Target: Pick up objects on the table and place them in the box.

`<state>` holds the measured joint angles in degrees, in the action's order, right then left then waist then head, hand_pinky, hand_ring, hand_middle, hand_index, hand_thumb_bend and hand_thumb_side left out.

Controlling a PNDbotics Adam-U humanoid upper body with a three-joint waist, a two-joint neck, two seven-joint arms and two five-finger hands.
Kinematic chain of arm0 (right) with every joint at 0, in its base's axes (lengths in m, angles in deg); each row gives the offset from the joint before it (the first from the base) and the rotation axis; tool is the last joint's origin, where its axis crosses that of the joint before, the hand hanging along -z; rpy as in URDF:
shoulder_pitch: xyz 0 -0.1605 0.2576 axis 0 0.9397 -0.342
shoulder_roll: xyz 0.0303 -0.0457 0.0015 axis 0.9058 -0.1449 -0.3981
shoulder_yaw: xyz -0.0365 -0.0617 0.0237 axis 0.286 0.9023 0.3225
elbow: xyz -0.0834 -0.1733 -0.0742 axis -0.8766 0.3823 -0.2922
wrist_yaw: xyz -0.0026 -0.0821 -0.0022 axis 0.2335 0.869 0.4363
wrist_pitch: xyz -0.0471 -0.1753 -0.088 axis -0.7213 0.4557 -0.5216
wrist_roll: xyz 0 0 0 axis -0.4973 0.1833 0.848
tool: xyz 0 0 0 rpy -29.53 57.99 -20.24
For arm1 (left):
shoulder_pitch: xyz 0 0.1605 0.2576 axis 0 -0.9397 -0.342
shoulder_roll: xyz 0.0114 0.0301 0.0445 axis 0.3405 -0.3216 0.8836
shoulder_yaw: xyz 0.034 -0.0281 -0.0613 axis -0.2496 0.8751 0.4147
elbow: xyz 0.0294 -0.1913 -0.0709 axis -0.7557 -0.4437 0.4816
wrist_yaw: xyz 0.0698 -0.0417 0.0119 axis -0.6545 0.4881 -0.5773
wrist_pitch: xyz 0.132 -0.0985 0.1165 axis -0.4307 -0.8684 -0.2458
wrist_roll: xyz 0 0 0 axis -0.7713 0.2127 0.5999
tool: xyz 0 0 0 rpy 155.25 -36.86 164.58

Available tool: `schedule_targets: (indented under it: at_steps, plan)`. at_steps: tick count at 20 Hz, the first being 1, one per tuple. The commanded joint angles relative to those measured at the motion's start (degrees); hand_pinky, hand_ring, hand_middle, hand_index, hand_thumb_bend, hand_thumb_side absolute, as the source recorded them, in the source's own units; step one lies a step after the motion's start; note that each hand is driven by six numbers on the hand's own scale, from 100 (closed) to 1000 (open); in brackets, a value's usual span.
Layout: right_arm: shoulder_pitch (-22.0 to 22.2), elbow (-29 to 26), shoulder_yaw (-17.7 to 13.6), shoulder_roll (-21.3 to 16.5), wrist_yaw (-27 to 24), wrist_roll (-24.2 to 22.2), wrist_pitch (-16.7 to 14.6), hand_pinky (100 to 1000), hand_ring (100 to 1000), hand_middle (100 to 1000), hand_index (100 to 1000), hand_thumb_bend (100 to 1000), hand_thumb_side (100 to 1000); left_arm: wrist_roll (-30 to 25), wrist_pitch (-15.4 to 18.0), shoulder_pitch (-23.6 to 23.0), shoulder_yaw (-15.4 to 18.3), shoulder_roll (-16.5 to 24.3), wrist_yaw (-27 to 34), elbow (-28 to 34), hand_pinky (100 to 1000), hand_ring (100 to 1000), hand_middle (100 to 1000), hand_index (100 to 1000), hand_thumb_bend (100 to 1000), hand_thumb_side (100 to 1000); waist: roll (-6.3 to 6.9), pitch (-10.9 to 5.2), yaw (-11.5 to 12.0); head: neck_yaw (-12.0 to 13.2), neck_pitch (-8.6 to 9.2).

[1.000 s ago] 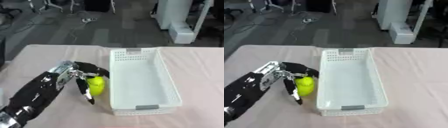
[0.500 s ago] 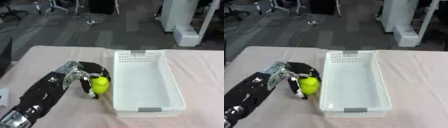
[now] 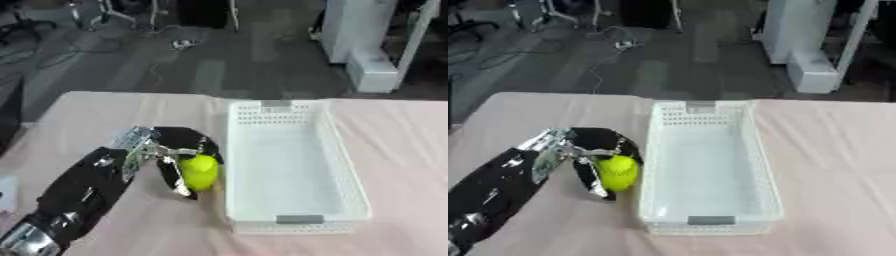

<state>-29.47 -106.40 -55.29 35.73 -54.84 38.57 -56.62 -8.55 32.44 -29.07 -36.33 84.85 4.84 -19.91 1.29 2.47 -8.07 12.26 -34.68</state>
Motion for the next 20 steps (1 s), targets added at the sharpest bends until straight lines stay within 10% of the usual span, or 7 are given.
schedule_targets:
  at_steps: [1,20]
  plan:
    - [-0.3,-0.7,-0.8,-1.8,0.1,0.1,-0.3,100,317,369,709,344,743,-8.0,4.3,-0.1,-0.5,0.4,3.2,-1.6,100,100,100,170,314,211,-0.25,-0.24,0.1,0.7,0.77]
    - [1.2,-0.7,-1.0,-2.3,0.6,0.6,-0.7,100,317,369,707,342,742,-19.0,4.3,8.7,4.3,10.8,32.6,3.7,100,100,100,168,330,154,0.19,-1.58,1.2,1.3,1.77]
